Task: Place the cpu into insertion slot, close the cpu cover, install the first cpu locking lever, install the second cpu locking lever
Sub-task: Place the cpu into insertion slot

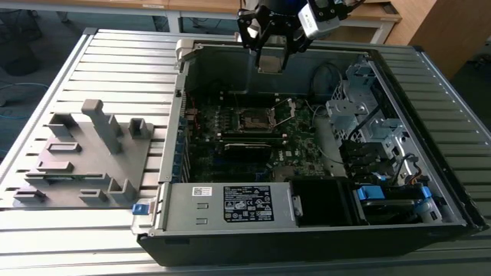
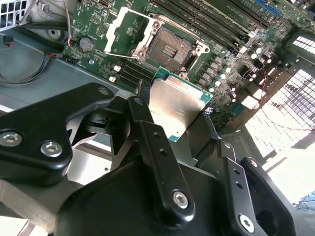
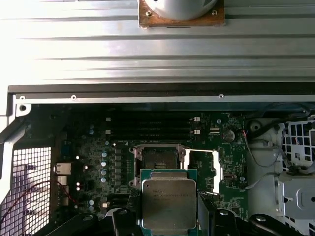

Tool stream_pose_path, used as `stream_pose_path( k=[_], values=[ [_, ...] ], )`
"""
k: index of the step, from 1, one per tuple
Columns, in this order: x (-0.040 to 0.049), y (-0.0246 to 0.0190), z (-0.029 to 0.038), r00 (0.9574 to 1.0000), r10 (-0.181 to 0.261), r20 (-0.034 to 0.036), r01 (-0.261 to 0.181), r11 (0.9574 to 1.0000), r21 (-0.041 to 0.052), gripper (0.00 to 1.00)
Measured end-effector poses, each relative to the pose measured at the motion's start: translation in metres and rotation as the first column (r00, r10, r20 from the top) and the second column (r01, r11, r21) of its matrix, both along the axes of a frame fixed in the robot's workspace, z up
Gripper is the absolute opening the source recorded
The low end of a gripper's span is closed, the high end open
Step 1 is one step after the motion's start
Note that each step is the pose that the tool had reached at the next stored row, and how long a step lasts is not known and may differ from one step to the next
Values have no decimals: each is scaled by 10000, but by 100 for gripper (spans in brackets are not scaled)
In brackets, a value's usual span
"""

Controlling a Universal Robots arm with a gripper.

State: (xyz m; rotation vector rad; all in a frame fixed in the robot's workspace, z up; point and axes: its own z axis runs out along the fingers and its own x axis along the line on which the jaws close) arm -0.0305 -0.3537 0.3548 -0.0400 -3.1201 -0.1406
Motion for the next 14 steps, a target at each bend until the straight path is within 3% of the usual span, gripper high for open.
stream_pose_path(
  k=[14],
  values=[
    [0, 0, -56, 10000, 0, -1, 0, 10000, -4, 54]
  ],
)
